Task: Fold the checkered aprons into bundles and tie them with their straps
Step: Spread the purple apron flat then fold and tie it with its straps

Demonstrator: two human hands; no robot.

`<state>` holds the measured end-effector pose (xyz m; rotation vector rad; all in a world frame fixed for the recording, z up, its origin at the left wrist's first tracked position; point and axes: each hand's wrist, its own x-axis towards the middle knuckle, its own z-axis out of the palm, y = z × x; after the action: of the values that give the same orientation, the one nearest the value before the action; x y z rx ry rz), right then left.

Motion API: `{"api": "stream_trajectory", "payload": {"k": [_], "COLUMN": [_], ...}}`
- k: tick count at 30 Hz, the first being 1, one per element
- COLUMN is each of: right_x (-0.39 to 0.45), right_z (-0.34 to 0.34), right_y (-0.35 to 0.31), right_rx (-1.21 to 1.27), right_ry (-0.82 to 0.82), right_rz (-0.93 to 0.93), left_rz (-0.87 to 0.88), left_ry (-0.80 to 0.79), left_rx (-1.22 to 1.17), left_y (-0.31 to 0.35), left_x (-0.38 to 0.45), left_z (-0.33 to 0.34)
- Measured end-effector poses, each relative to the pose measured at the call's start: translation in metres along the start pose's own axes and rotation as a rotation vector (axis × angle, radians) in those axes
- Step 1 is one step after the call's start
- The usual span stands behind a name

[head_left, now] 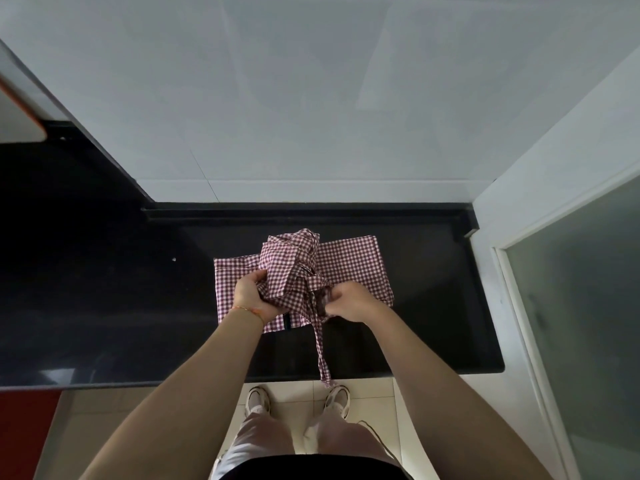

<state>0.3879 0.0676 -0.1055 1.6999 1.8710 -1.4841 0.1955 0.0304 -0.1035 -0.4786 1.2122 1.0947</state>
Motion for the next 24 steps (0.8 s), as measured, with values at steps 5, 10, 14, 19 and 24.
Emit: {"api": "stream_trajectory", "payload": {"k": [5, 10, 14, 19, 24], "right_x": [0.006, 0.01, -0.002, -0.011, -0.027], "right_z": [-0.006, -0.008, -0.02, -0.052, -0.073], "right_y": [-0.001, -0.011, -0.009, 0.018, 0.025], "right_rx": [0.069, 0.856, 1.092, 0.849, 0.985], "right_ry": [0.514, 0.278, 0.031, 0.252, 0.026], "right_rz": [0.007, 0.274, 0.266, 0.275, 0.146], "left_rz": [0.008, 0.068, 0.166, 0.307, 0.291], "left_ry": [-0.019, -0.144, -0.306, -0.254, -0.295], "left_rx": [-0.002, 0.169, 0.618, 0.836, 1.08], "left_y": [-0.003, 0.003, 0.003, -0.022, -0.055], "left_x": [-0.001, -0.009, -0.025, -0.03, -0.03], "left_z": [0.001, 0.006, 0.027, 0.066, 0.091]}}
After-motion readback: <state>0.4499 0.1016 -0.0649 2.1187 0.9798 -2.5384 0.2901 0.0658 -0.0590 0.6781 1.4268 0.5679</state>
